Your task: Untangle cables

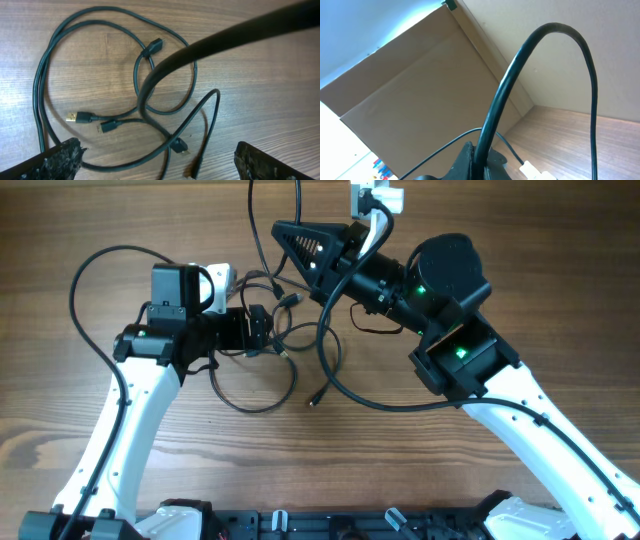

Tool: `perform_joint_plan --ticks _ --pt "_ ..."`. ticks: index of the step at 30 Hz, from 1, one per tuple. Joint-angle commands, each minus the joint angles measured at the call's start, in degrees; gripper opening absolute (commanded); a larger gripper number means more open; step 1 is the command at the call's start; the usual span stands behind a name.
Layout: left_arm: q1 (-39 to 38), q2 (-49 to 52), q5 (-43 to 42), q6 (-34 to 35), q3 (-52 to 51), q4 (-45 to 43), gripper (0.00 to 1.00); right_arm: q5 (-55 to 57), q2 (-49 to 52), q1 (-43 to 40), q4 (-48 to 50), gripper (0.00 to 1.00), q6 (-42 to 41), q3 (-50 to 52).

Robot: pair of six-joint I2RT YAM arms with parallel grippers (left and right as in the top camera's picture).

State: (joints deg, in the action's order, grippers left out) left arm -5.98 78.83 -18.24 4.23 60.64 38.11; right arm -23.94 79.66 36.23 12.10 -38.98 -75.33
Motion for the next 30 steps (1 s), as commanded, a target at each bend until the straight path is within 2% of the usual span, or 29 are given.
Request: perform_joint_plan --ticks 1,8,13,20,22,24,27,30 --pt "-0.4 1.7 0.4 -4.1 -0.4 -0.5 1.00 0.8 -1.1 -0.2 0.8 0.04 -2.2 -0.1" --pt "-0.4 6.6 0.3 -3.8 -0.4 -0.5 0.95 0.8 -1.1 -0.2 2.5 0.04 -6.8 -0.1" --pt "-0.4 10.2 0.3 -3.8 -0.4 -1.8 0.80 0.8 -1.1 -0.2 3.3 0.04 -9.2 -0.1" --pt "-0.4 10.4 -1.6 -3.8 -0.4 -4.8 0.70 0.7 -1.1 -0.2 2.7 0.04 -9.2 -0.1" --pt "-0.4 10.4 -1.6 -3.8 -0.4 -5.6 0.57 0.3 -1.1 -0.2 2.4 0.04 -9.7 -0.1" --pt "-0.4 10.4 -1.6 -3.8 -0.4 -6.2 0.52 0.1 -1.1 -0.2 2.2 0.04 -10.7 -0.1" --pt "-0.4 10.4 -1.7 -3.8 -0.4 -6.8 0.28 0.1 -1.1 -0.2 2.2 0.04 -10.8 -0.1" --pt "-0.4 10.4 -1.6 -3.8 -0.4 -6.6 0.10 0.2 -1.1 -0.2 2.1 0.04 -10.7 -0.1"
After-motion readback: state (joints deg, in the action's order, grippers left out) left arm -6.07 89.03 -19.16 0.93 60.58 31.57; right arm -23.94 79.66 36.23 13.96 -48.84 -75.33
